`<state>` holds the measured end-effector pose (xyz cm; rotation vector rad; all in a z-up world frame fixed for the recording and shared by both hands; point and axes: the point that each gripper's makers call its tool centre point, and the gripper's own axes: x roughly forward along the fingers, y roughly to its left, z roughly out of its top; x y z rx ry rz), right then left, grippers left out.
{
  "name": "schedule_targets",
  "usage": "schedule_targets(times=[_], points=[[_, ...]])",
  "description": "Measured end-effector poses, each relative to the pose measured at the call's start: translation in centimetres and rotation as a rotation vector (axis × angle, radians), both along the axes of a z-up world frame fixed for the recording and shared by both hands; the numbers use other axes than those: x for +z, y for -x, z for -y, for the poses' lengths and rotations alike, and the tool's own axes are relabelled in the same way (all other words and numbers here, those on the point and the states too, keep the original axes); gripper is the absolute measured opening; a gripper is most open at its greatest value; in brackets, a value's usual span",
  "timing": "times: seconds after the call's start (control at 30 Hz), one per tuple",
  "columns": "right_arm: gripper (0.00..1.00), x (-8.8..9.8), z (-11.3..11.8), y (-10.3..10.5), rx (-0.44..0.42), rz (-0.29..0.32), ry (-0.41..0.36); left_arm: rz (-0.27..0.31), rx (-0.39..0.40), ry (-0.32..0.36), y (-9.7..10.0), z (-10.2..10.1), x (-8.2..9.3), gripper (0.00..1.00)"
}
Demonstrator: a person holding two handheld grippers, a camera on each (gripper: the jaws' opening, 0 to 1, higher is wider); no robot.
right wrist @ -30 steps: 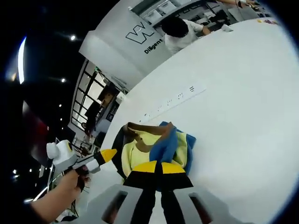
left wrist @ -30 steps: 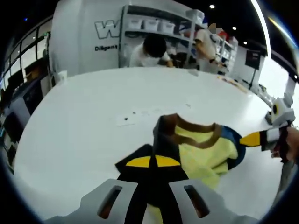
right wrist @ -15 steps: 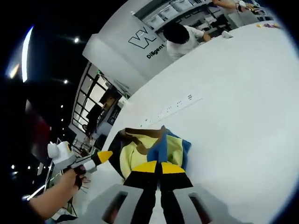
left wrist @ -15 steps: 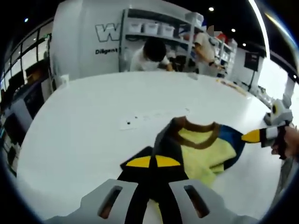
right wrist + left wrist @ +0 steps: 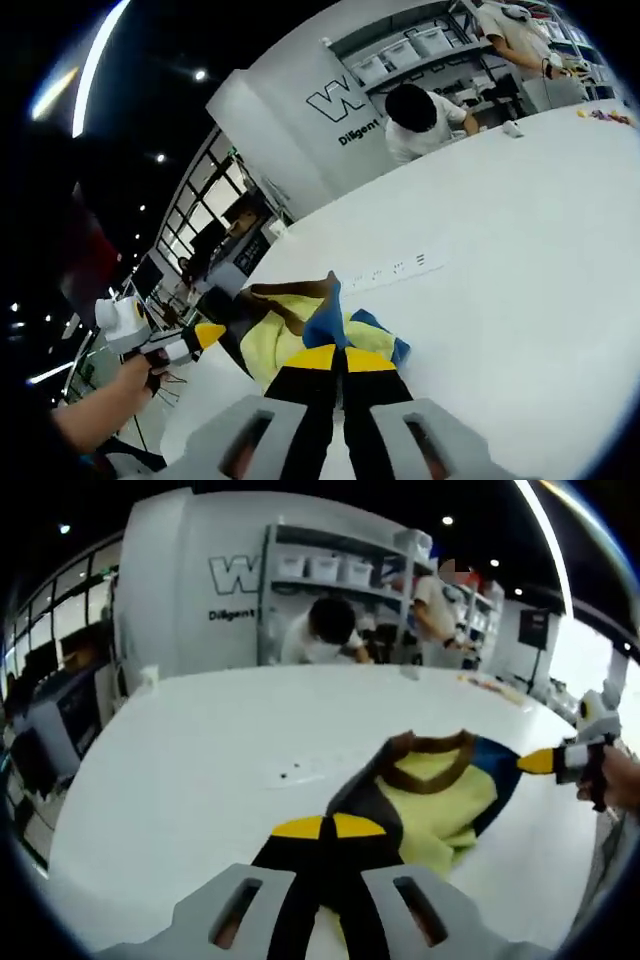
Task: Fold the garment on the visible template until the final outline fits inside the template.
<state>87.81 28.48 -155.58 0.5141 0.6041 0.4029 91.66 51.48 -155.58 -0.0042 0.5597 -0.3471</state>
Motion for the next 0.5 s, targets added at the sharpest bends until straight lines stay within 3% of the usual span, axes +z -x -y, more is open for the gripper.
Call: schedule_targets(times=[0.07,0.13,0.5], points=[[0.0,1.5,0.5,0.0,-0.01,0.032,-0.007,0.03,0.005,0.01,0.0,-0.3,1.4,0.0],[0.0,4.6,1.0,0.5,-0.007,0.115,0.005,0.073,0.018,0.042,0.4,-1.0,4.0,0.0],[0.0,12.5,3.5,1.3,-0.024,0.289,0.039,0.201,0.004,0.056,1.4,-2.5,11.9,0.0]])
